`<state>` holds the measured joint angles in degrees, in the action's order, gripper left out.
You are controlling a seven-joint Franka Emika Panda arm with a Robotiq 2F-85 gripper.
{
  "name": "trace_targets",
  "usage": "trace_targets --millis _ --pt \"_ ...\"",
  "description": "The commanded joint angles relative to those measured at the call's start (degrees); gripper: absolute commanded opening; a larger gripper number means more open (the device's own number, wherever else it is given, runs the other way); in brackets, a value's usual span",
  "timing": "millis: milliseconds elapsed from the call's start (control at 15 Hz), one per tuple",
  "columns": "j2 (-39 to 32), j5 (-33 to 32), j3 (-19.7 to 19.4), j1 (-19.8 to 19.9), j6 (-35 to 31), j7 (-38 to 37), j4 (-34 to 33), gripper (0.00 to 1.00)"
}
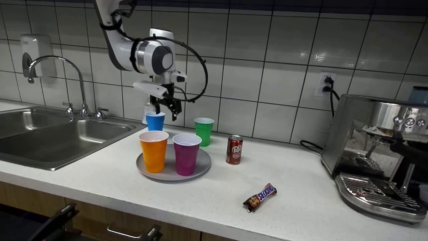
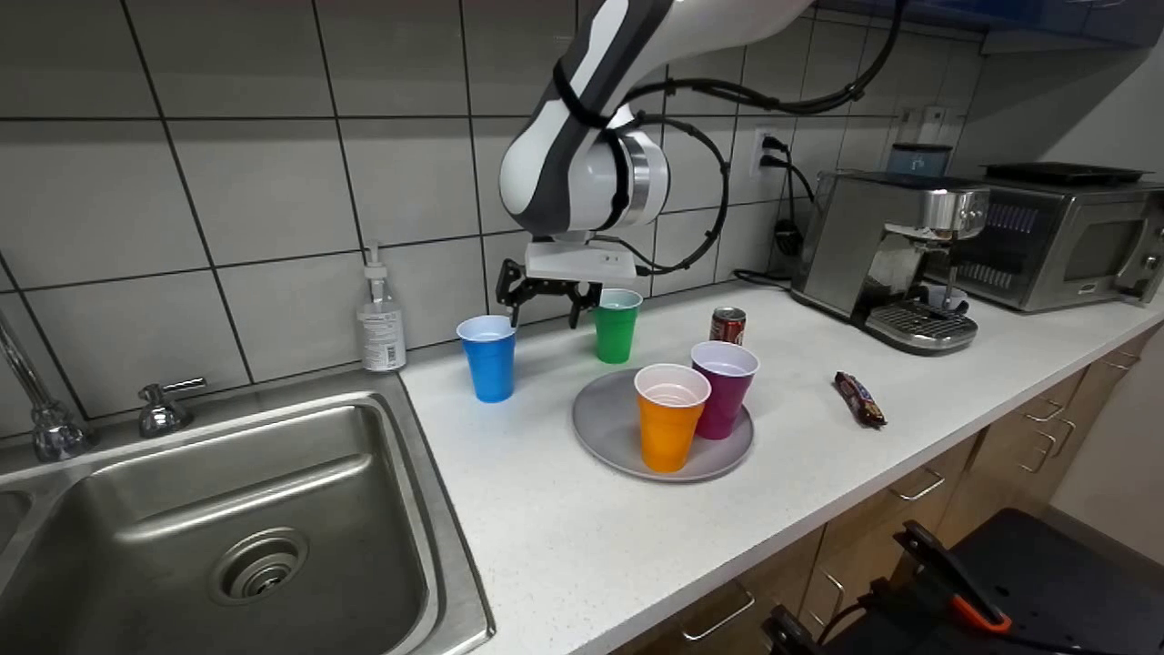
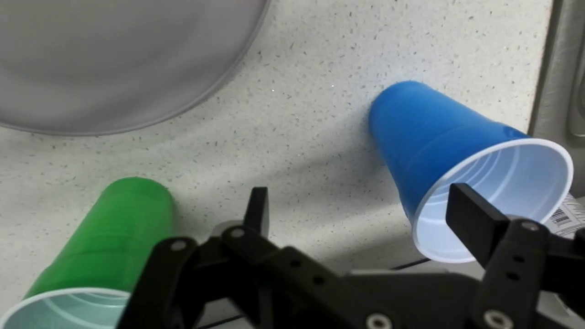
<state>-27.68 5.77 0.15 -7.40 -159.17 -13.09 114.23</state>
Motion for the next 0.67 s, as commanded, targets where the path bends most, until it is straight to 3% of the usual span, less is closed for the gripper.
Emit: trace_targets --millis 0,600 --pt "-1.65 -0.32 -0.64 -0.79 0.11 -2.36 -2.6 1.0" --pt "-2.44 0.27 -0.18 -0.52 0.2 -2.42 -3.6 1.0"
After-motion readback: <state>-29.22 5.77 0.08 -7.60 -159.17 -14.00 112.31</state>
